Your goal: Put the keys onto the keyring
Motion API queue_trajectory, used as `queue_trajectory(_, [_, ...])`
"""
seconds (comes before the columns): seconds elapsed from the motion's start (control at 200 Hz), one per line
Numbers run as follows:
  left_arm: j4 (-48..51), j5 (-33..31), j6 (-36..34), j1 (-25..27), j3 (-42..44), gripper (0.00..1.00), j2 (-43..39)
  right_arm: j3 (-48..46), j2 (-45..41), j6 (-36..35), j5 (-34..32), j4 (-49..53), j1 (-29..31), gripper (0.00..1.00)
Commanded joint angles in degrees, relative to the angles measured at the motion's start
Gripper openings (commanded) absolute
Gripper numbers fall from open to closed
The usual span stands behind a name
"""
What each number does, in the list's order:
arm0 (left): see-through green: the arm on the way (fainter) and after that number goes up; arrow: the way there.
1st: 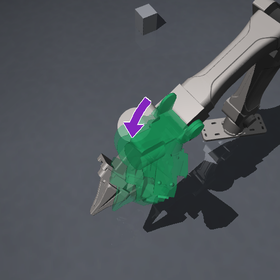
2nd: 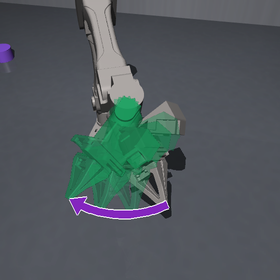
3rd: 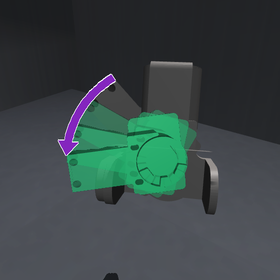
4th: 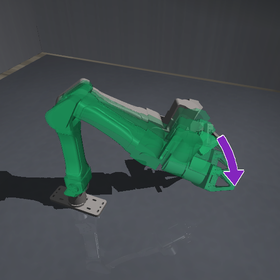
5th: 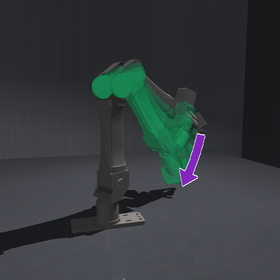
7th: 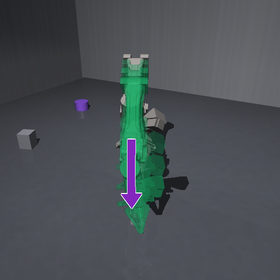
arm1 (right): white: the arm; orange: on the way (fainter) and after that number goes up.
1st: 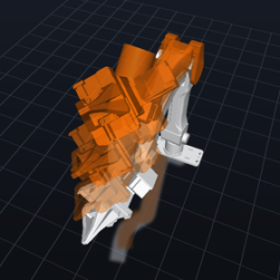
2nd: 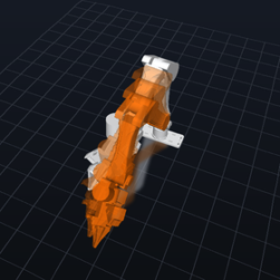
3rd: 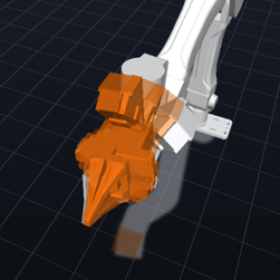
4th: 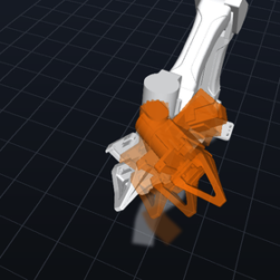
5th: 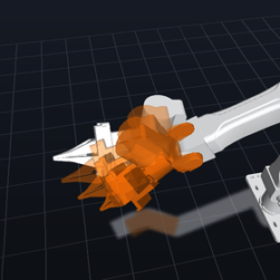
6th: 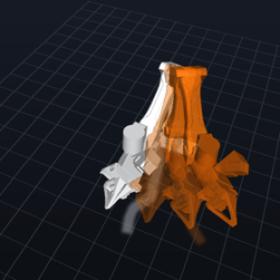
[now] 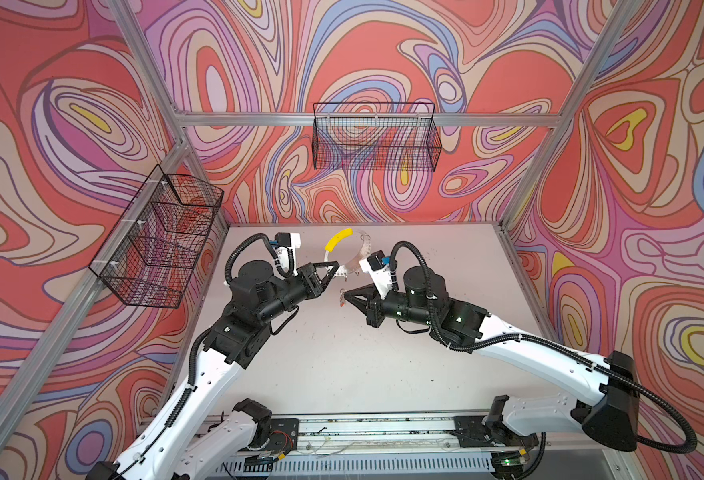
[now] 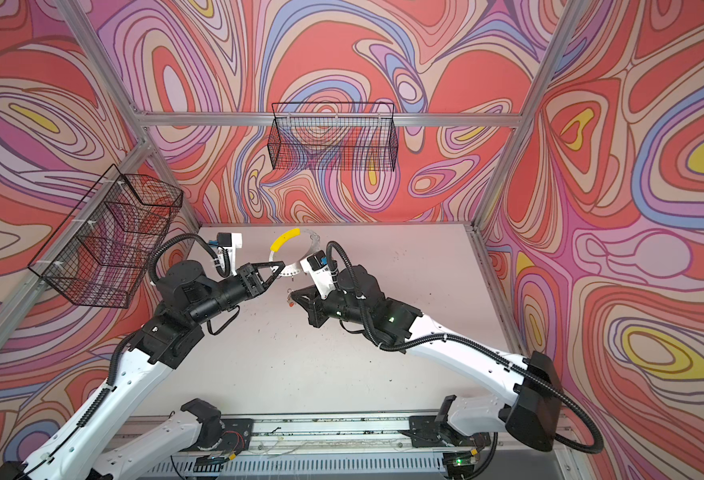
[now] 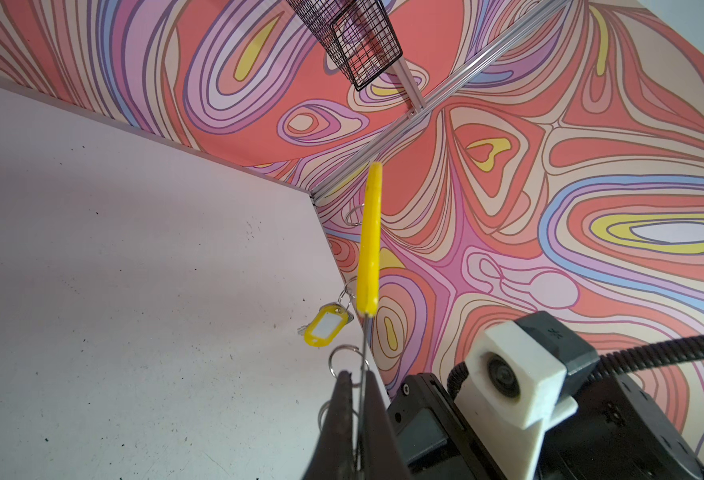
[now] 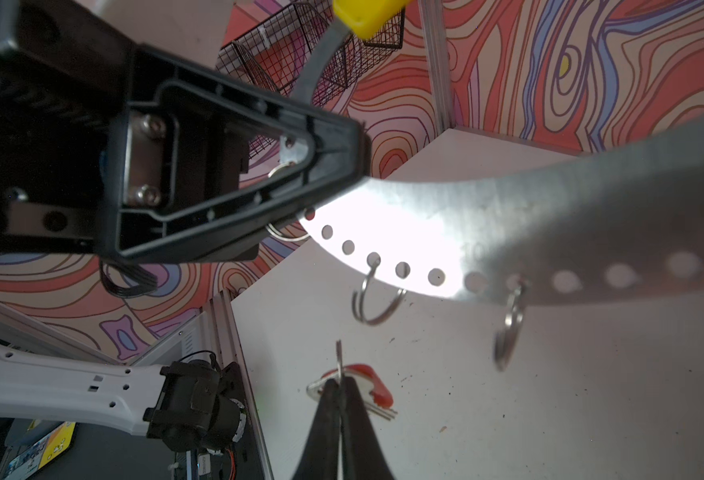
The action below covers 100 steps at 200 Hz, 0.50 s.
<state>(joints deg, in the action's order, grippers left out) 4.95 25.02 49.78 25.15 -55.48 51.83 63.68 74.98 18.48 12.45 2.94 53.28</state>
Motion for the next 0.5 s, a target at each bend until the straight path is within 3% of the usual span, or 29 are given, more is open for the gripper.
queue_trajectory(0.0, [-1.59, -0.54, 0.68, 0.30, -1.82, 0.00, -0.11, -0.79, -1.90, 1.42, -0.99, -3.88, -0.14, 0.00])
queue_trajectory(0.496, [0.06, -0.87, -1.08, 0.30, -2.17, 0.00, 0.30, 5.99, -0.84, 1.45, -7.21, 5.35, -0.16, 0.00])
